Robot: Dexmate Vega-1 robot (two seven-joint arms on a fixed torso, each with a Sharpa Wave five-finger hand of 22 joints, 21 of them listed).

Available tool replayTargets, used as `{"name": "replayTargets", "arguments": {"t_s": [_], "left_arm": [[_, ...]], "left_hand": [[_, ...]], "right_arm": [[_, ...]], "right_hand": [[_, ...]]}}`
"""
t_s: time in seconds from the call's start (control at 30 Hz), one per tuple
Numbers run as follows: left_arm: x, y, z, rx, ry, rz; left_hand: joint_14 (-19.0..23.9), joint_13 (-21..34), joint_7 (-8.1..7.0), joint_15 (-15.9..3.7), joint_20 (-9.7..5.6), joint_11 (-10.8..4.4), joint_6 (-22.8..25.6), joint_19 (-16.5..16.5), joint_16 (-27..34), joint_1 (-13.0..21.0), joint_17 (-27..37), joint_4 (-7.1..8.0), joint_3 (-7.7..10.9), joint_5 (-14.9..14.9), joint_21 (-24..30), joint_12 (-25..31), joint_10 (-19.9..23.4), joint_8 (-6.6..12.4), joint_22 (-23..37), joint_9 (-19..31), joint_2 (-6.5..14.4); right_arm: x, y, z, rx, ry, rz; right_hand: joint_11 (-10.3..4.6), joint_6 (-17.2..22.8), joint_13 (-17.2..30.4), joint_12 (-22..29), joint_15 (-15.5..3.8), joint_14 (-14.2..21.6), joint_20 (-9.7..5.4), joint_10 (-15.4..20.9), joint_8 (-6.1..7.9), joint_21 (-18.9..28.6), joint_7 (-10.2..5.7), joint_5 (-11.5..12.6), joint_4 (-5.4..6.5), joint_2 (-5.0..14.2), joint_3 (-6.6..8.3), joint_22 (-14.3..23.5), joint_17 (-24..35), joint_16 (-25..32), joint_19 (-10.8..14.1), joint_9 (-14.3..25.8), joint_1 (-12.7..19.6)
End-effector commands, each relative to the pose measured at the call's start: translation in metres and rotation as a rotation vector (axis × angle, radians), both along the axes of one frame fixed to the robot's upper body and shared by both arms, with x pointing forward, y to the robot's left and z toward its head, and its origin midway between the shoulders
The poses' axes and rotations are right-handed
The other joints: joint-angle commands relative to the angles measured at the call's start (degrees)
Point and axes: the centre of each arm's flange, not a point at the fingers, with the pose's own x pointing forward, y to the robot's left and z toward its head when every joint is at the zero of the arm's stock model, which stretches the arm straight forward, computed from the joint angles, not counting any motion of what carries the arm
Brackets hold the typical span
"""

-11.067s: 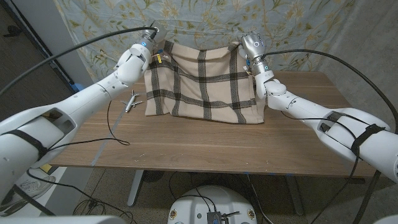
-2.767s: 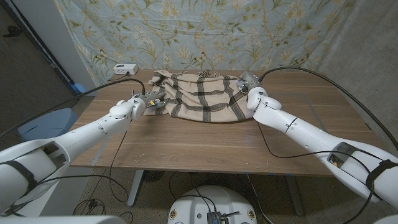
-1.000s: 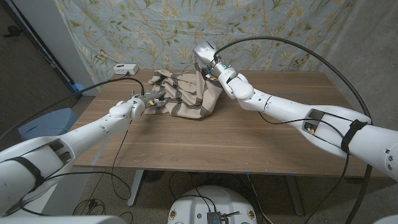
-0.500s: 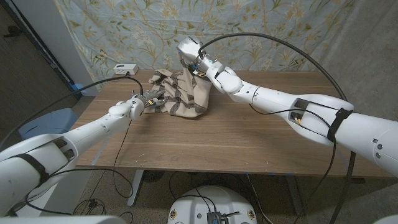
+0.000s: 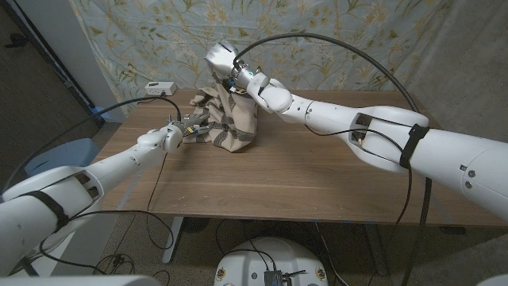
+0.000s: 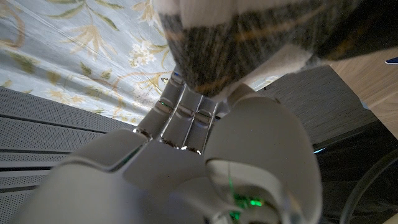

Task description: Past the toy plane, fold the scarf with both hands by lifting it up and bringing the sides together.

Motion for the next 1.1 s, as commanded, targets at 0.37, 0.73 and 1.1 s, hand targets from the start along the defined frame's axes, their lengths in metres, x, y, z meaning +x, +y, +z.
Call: {"name": "replayTargets", "arguments": {"t_s": [0.37, 0.73, 1.1], "left_arm": [[0.006, 0.007, -0.01, -0.037, 0.009, -0.01], [0.005, 0.009, -0.012, -0.058, 0.004, -0.018], [0.004, 0.007, -0.009, -0.057, -0.005, -0.037]], "left_hand": [[-0.49, 0.03, 0.43, -0.14, 0.31, 0.26, -3.26, 0.67, 0.26, -0.95, 0.14, -0.05, 0.66, 0.54, 0.59, 0.46, -1.88, 0.5, 0.09, 0.22, 6.38], [-0.52, 0.03, 0.56, -0.1, 0.33, 0.34, -3.24, 0.72, 0.27, -1.23, 0.12, -0.06, 0.93, 0.57, 0.56, 0.48, -1.98, 0.55, 0.08, 0.22, 6.37], [-0.51, 0.03, 0.59, -0.1, 0.28, 0.3, -3.15, 0.78, 0.3, -1.43, 0.11, -0.08, 1.17, 0.59, 0.54, 0.55, -1.93, 0.62, 0.08, 0.22, 6.35]], "right_arm": [[-0.015, 0.074, 0.012, -0.114, 0.002, -0.022], [-0.015, 0.096, -0.001, -0.139, 0.128, -0.078], [-0.012, 0.116, -0.01, -0.146, 0.361, -0.267]], "right_hand": [[0.43, 1.62, -1.03, -0.15, -4.71, -0.19, -3.93, 1.74, -0.28, 1.86, 0.5, 0.44, 0.18, -0.37, 0.15, -0.5, 0.16, 1.28, 0.21, 0.27, 0.58], [0.82, 2.73, -3.71, -0.83, -4.74, 1.03, -3.07, 3.95, -0.6, 3.15, 0.74, 0.48, -0.66, -0.88, 0.39, -1.62, 0.02, 2.23, 0.66, -0.22, 1.46], [0.78, 3.05, -5.86, -1.59, -4.74, 1.32, -2.8, 4.93, -1.4, 4.08, 0.9, 0.06, -1.01, -1.09, 0.34, -2.51, -0.15, 2.38, 0.84, -0.83, 1.59]]}}
